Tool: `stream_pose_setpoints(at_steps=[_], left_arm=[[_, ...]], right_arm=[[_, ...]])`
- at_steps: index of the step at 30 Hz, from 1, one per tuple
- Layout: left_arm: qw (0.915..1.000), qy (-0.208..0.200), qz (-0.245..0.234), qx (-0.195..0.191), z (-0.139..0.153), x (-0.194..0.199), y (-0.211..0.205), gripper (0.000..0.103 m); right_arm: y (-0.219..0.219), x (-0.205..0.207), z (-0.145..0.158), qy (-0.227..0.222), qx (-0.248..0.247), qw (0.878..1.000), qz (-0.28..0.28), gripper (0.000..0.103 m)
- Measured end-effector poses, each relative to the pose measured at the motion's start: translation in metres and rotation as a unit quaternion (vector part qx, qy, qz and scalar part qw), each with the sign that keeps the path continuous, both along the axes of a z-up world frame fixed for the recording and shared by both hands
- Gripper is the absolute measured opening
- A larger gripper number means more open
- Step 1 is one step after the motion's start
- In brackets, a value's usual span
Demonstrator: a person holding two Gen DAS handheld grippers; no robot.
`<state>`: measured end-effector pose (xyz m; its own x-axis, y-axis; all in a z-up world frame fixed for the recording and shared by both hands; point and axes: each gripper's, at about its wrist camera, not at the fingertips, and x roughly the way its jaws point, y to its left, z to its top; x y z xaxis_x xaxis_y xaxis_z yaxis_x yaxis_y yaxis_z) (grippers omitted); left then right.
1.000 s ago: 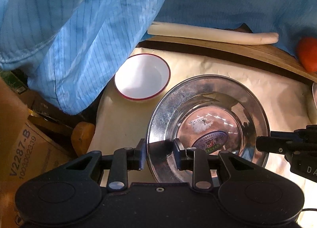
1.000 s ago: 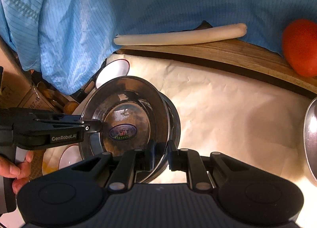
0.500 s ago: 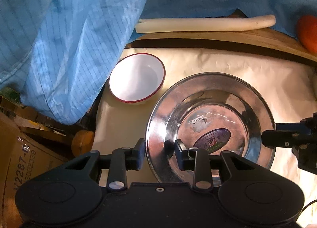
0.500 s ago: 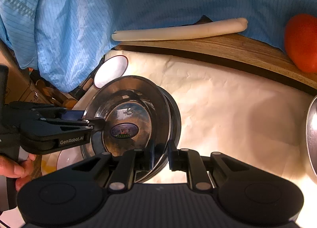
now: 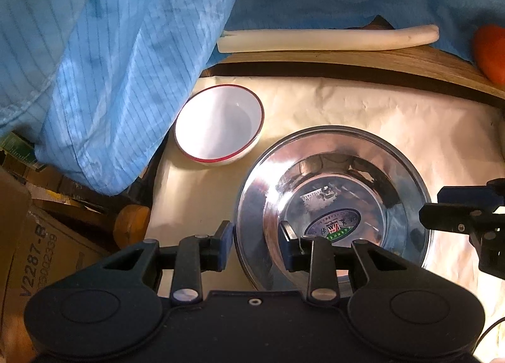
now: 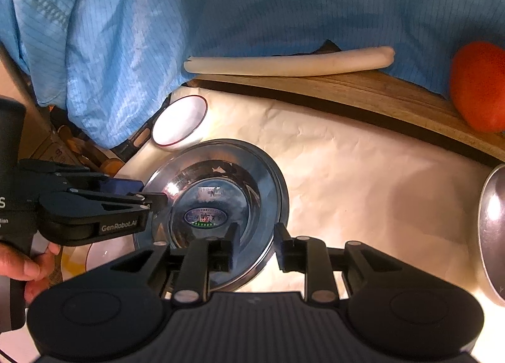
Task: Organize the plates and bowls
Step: 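Lower the logo plate onto the stacked plates and open the right gripper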
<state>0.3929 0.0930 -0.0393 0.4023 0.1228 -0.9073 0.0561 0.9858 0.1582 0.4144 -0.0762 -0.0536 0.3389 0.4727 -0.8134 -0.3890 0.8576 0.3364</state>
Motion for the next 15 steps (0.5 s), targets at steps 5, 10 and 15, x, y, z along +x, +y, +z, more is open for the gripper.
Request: stream_pose_setpoints(at_steps=[5,10,15], left_arm=[[0.9998,-0.017,0.006,-0.004,0.006,-0.005,0.001,0.058],[0.9993,-0.036,0.011,-0.005,0.015,-0.012,0.000,0.077],[0.9987,-0.047,0.018,-0.006,0.020,-0.021,-0.002,0.085]], right_arm=[[-0.005,-0.004,0.005,-0.013,0.004,1.000,-0.008,0.050],[-0.011,-0.010,0.012,-0.027,0.012,0.999,-0.017,0.068],[-0.016,-0.017,0.017,-0.040,0.021,0.999,-0.024,0.082]])
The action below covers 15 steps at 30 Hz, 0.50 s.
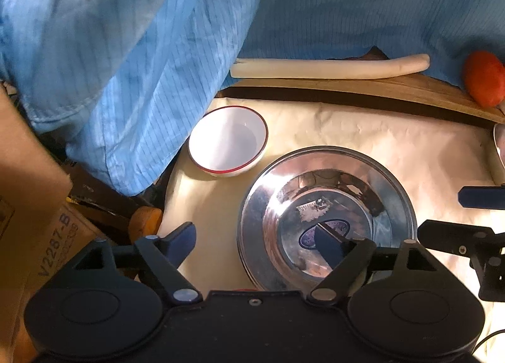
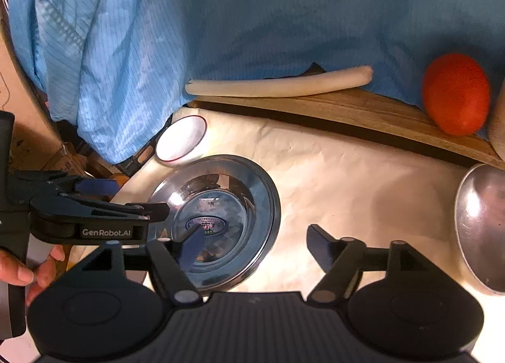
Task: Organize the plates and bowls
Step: 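Lower the logo plate onto the stacked plates and open the right gripper, then move the right gripper toward the stainless steel bowl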
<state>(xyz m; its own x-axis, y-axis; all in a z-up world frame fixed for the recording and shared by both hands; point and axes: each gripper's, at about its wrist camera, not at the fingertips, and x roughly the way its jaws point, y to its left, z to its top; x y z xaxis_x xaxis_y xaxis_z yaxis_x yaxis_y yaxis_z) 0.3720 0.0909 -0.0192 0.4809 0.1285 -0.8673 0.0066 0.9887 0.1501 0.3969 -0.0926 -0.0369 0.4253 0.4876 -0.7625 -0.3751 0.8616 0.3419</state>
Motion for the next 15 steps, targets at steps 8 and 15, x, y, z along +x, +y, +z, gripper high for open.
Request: stream_pose_setpoints(at_steps=[8,15], left_arm=[[0.9997,-0.017,0.019,-0.004,0.009,-0.023,0.001,0.095],[0.9986,-0.032,0.042,-0.002,0.017,-0.047,-0.003,0.100]], right_arm=[[-0.006,-0.015,0.007,-0.017,0.005,1.000,-0.002,0.095],[-0.015,-0.031,0.013,-0.033,0.006,0.999,0.003,0.103]])
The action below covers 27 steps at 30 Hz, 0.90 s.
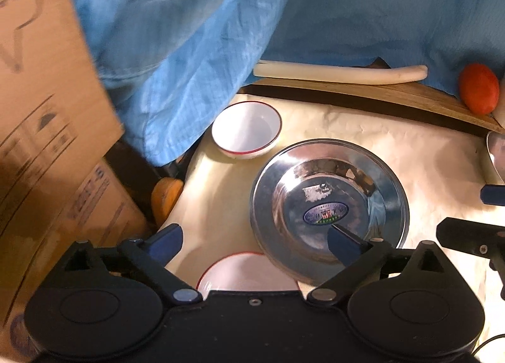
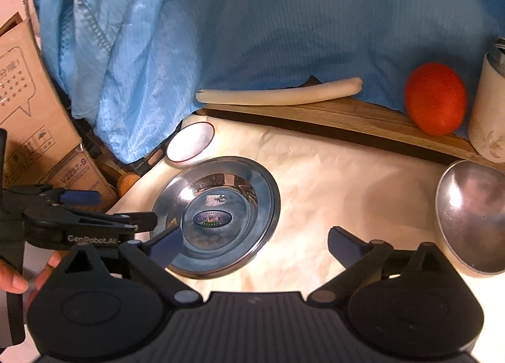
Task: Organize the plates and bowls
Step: 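Move the right gripper toward the stainless steel bowl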
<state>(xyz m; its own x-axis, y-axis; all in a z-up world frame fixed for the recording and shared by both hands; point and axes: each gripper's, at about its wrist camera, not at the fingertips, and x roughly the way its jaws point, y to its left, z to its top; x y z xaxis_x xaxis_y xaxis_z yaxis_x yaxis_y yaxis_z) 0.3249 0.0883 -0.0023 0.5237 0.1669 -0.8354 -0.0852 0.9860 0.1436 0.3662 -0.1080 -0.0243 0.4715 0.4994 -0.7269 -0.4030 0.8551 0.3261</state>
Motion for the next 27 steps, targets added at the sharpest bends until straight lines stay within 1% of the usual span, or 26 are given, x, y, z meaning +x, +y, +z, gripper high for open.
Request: stream_pose_setpoints(at_steps=[3,6,9,13,16,20,27], left_arm=[[1.0000,-0.003,0.005,-0.003,0.004,-0.013,-0.007,0.101],[0.9999,-0.001,-0.005,-0.012,0.005,-0.025,-0.019,0.102],[0.9994,0.008,-0.025,-0.024,0.003,-0.033,-0.037,0.102],[0.9971,0.021,-0.063,-0.039,-0.004,-0.038,-0.069,0.102],[0.9944,0.027,-0.092,-0.045,-0.009,-0.037,-0.095,0.102],[0.9909,0.031,-0.121,-0.051,-0.015,-0.036,-0.129,0.102],[0.9872,0.032,-0.140,-0.069,-0.024,-0.019,-0.176,0.102]], right_arm=[[-0.008,-0.009,0.002,-0.012,-0.006,1.000,0.003,0.103],[-0.020,-0.020,0.005,-0.025,-0.022,0.999,0.002,0.103],[-0.037,-0.033,0.007,-0.036,-0.036,0.999,-0.008,0.103],[-0.065,-0.049,0.006,-0.041,-0.064,0.996,-0.035,0.103],[-0.088,-0.057,0.006,-0.038,-0.079,0.994,-0.058,0.103],[-0.120,-0.063,0.005,-0.027,-0.087,0.992,-0.090,0.103],[-0.169,-0.065,0.001,-0.016,-0.096,0.985,-0.140,0.103]])
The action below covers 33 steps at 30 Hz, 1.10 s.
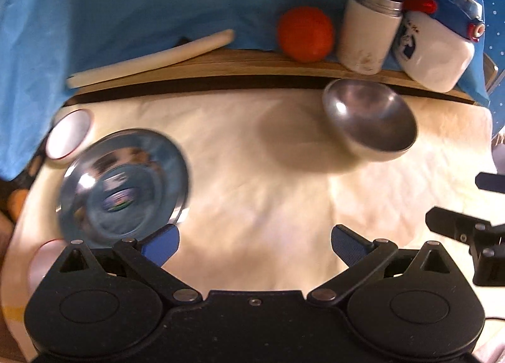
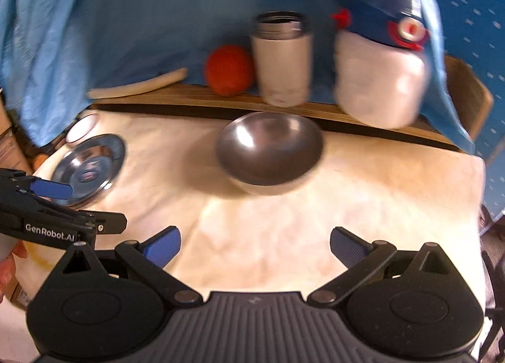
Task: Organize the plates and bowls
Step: 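Move the right gripper toward the stainless steel bowl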
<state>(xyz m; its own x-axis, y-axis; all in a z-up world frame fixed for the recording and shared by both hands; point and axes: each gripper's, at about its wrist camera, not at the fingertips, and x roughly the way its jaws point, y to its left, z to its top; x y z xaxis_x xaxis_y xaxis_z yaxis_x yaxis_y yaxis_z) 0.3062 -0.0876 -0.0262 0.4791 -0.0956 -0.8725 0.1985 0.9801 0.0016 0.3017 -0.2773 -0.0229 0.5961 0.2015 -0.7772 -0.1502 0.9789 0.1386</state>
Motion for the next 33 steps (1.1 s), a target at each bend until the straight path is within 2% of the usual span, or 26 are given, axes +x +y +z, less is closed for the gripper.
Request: stream_pose_setpoints(at_steps=[11,25,33], left_arm=[[0.9999,0.004,-0.007,-0.010,0.000,0.028,-0.044,0.102],[0.9984,0.020,0.044,-0.030,-0.015,0.071,-0.053,0.102],[0.9977,0.018,0.055,-0.036,-0.023,0.091,-0.058,0.101]], right_arm=[[-0.039,0.013,0.001,-0.005,0.007,0.999,-0.034,0.103],[-0.048,0.055,-0.014,0.002,0.031,0.998,-0.052,0.102],[-0.048,0.083,-0.023,0.006,0.040,0.997,-0.058,0.091]])
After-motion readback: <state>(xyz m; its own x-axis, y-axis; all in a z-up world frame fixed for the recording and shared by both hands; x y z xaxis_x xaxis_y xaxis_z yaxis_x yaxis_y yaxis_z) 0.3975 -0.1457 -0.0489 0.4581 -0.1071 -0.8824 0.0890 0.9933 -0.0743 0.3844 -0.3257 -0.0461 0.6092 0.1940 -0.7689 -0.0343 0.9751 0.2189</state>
